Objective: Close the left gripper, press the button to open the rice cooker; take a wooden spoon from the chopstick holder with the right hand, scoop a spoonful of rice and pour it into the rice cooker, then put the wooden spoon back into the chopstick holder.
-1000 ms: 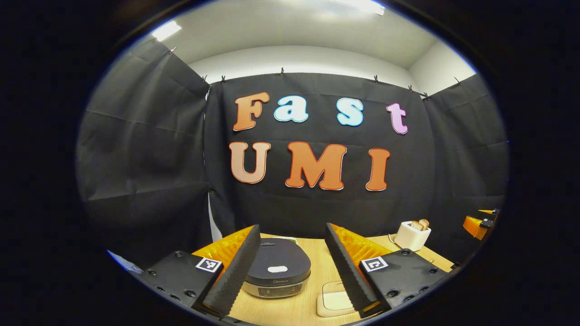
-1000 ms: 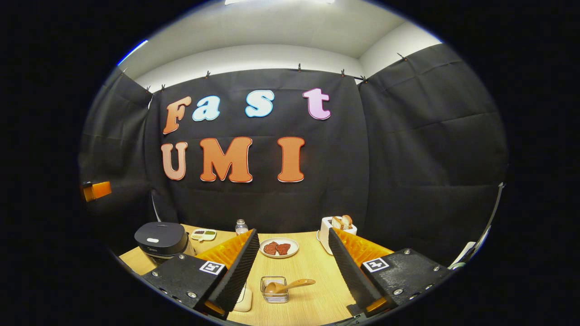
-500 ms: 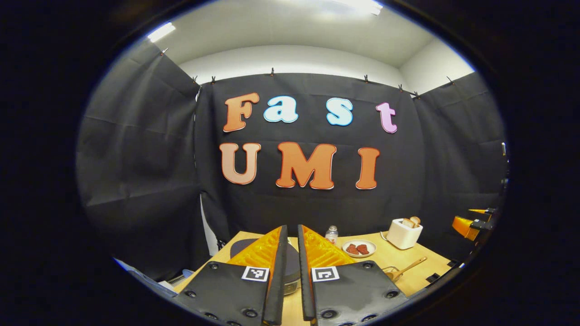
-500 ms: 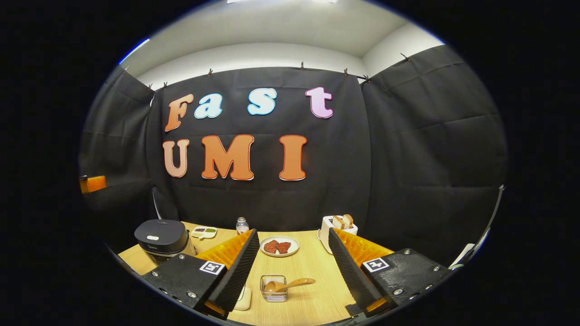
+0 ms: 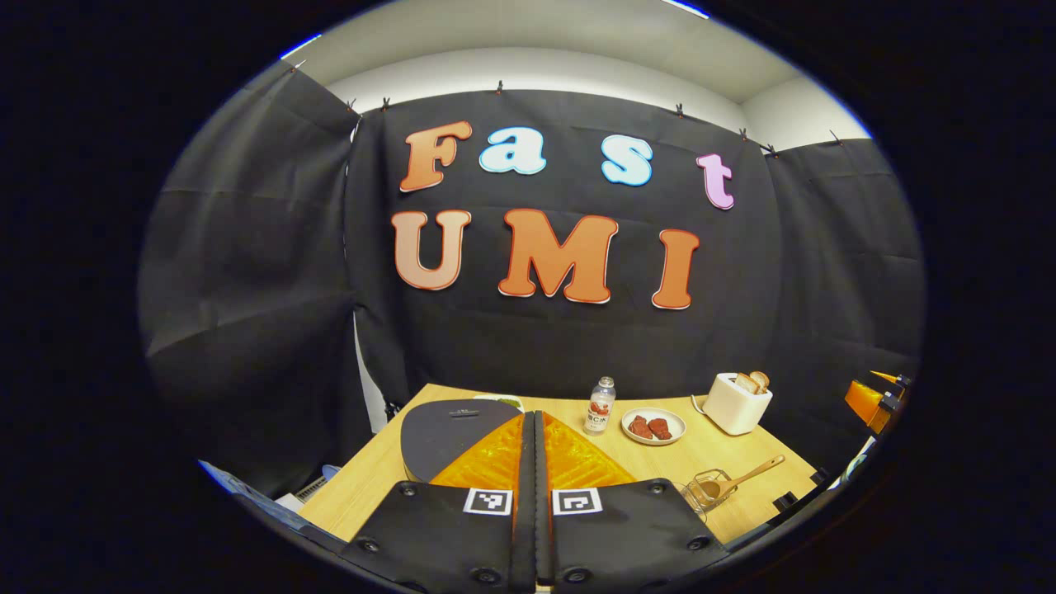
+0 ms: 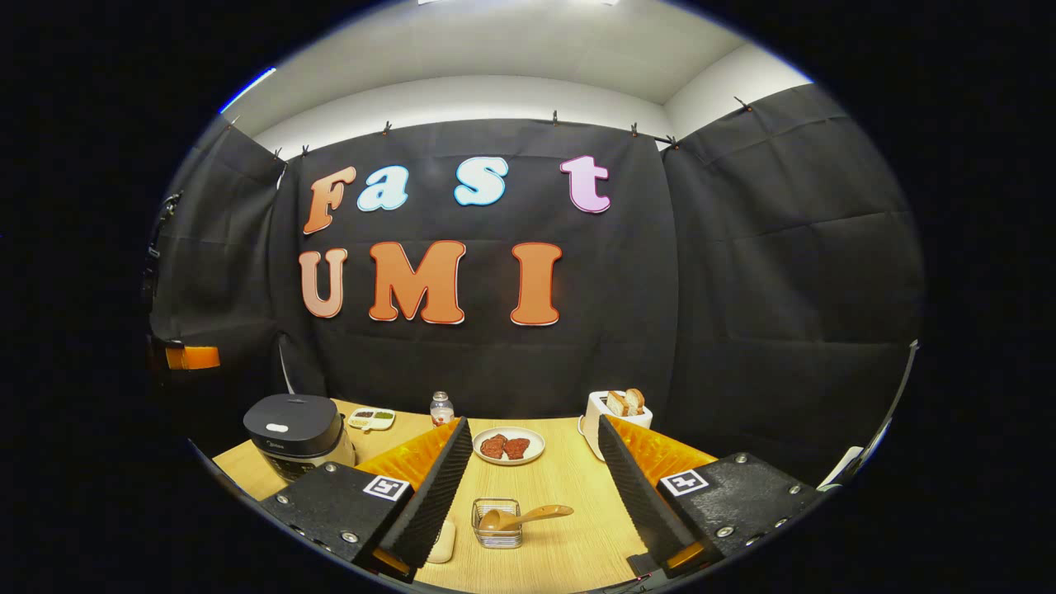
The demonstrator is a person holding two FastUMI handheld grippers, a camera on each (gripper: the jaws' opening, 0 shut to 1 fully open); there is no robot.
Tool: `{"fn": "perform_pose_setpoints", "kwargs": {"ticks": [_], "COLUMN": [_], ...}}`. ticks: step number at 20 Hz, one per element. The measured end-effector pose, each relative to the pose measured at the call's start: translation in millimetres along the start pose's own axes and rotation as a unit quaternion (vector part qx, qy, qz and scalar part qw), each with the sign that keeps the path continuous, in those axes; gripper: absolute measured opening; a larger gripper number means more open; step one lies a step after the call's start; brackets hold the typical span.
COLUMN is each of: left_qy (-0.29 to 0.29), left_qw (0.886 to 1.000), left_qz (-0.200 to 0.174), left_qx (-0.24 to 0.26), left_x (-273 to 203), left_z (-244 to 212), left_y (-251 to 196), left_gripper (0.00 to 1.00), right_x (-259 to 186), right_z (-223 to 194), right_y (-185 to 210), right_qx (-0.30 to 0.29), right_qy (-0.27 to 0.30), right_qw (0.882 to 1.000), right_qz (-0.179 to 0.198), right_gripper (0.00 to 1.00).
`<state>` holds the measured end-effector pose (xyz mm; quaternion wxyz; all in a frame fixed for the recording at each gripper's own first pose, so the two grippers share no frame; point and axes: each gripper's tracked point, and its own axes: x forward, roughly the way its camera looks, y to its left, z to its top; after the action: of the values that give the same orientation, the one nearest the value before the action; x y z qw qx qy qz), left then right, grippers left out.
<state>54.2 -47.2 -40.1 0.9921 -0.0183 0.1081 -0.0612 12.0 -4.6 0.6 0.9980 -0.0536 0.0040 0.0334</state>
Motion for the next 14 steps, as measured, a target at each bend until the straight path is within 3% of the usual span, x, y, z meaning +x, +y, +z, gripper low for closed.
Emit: {"fn": "perform_pose_setpoints", "kwargs": {"ticks": [6, 8, 9, 14], "left_qy": [0.073, 0.094, 0.111, 0.150], "left_qw": [0.997, 0.995, 0.994, 0.989], "left_qz": [0.003, 0.009, 0.014, 0.018], "left_qx": [-0.016, -0.014, -0.010, 0.002], "left_x": [65.8, 82.6, 91.0, 112.0], "left_z": [-52.5, -70.6, -80.5, -112.0], "left_y": [14.1, 20.9, 25.9, 33.1], "left_gripper": [0.07, 0.01, 0.04, 0.04], "right_x": [4.1, 5.8, 6.6, 9.6], "right_z": [-12.4, -14.5, -15.7, -22.4], "right_y": [-3.9, -6.9, -8.2, -11.9], "right_qx": [0.006, 0.007, 0.007, 0.007], "right_qy": [0.016, 0.018, 0.020, 0.030], "right_qw": [1.000, 1.000, 1.000, 0.999], "right_qz": [-0.007, -0.012, -0.014, -0.022], "right_gripper": [0.95, 0.95, 0.95, 0.95]}}
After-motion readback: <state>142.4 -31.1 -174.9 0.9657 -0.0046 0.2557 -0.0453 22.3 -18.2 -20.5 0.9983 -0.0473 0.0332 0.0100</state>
